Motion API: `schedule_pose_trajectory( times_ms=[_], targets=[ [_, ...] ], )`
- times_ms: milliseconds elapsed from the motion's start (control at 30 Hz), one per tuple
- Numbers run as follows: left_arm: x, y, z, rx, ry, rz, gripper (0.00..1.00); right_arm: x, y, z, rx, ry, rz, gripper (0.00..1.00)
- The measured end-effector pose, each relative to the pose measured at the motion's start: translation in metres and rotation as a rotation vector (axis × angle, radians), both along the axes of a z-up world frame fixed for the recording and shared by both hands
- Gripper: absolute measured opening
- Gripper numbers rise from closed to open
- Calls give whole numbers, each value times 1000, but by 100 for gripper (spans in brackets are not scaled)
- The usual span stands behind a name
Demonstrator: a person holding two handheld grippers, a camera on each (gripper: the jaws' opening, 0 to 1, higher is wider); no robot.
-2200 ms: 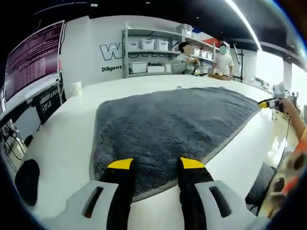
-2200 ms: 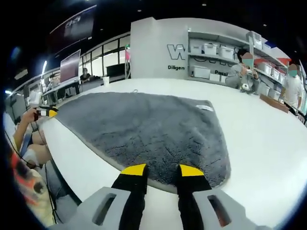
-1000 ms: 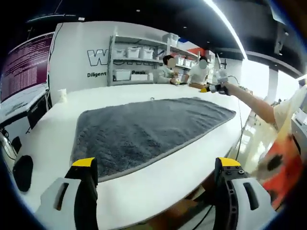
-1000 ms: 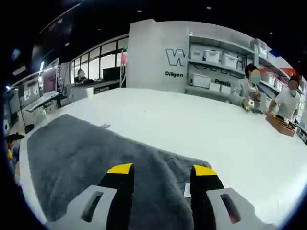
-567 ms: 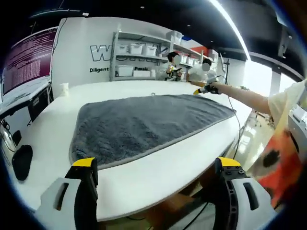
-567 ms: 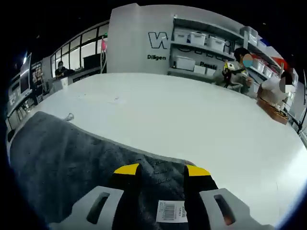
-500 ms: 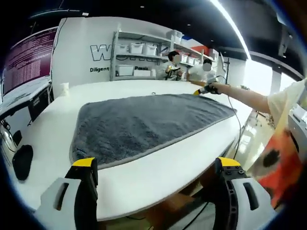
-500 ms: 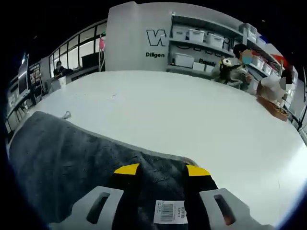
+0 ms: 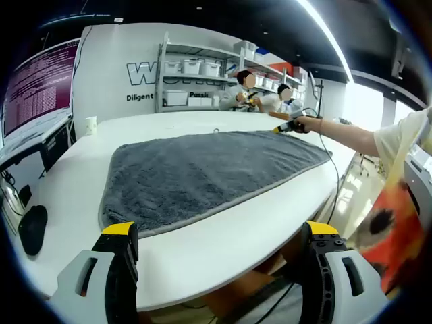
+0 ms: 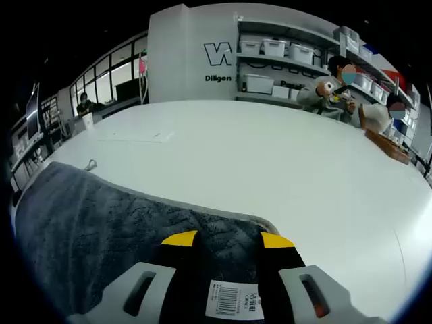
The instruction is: Open the folded towel by lifting each exposed corner and separating the folded layers until the towel lies flat within the target outline without major curled edges
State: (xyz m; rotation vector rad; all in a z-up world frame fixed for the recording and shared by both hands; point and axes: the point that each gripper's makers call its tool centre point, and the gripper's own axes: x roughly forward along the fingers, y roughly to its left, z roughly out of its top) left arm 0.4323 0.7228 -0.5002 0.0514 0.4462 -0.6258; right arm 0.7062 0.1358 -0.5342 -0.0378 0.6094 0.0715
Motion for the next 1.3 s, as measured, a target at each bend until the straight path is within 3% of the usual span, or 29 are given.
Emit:
schedule_pose_trajectory(
  times_ms=[200, 367, 533, 667, 900, 1133, 1300],
  targets=[
    [4, 9, 2, -4, -9, 22, 99, 4, -1, 2, 3, -3, 5, 31],
    [10, 19, 13, -34, -34, 67, 98, -1, 2, 21, -12, -39, -2, 36],
    [13, 26, 19, -45, -53, 98, 97, -9, 17, 45, -21, -65, 50, 58],
    [11, 29, 19, -49, -55, 104, 97, -33, 39, 53, -21, -60, 104, 77],
    [9, 40, 19, -50, -60, 120, 97, -83, 71, 62, -24, -50, 209, 98],
    [10, 49, 25, -60, -78, 143, 97, -119, 82, 79, -43, -85, 265, 99],
    [9, 57, 26, -49, -83, 157, 97, -161, 86, 81, -18, -98, 280, 99]
  ],
)
